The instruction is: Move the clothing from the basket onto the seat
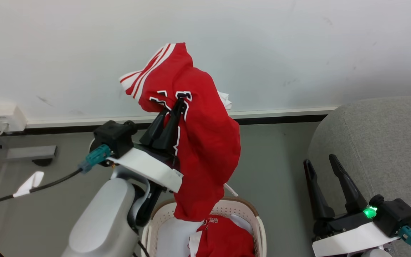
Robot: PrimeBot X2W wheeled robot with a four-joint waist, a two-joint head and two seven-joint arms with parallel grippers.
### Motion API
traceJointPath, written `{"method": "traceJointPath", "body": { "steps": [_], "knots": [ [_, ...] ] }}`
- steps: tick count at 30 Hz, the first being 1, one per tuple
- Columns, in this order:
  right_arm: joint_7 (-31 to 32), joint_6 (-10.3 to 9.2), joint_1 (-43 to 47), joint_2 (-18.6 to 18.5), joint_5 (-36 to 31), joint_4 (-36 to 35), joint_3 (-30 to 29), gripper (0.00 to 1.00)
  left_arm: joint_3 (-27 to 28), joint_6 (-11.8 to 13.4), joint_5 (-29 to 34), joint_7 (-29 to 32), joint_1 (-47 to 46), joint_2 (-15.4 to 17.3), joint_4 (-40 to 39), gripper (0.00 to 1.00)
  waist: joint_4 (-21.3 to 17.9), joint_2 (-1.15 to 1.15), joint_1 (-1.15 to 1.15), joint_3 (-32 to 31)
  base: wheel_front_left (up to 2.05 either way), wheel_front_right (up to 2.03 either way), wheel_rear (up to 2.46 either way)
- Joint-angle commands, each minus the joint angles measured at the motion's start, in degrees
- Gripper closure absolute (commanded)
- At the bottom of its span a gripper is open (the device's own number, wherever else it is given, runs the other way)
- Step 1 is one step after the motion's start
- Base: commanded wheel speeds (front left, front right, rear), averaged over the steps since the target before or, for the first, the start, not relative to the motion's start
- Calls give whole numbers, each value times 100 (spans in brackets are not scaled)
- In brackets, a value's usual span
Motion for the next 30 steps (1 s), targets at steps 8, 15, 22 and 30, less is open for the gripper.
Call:
{"method": "traceJointPath", "body": {
  "steps": [8,15,22,30],
  "knots": [
    [-16,-12,70,-188,204,-33,380,0,-81,78,-66,117,215,66,-277,100,27,0,1,-36,0,0,0],
    [-16,-12,-145,-453,559,-5,1150,0,-210,65,-80,167,261,15,-335,100,112,0,1,-95,0,0,0],
    [-9,-12,-603,-683,882,490,2079,0,-518,19,-109,240,294,-109,-419,100,330,0,1,-176,0,0,0],
    [-8,-12,-1156,-705,1254,1201,2795,0,-951,-7,-158,352,261,-258,-676,100,713,0,1,-207,0,0,0]
  ]
}}
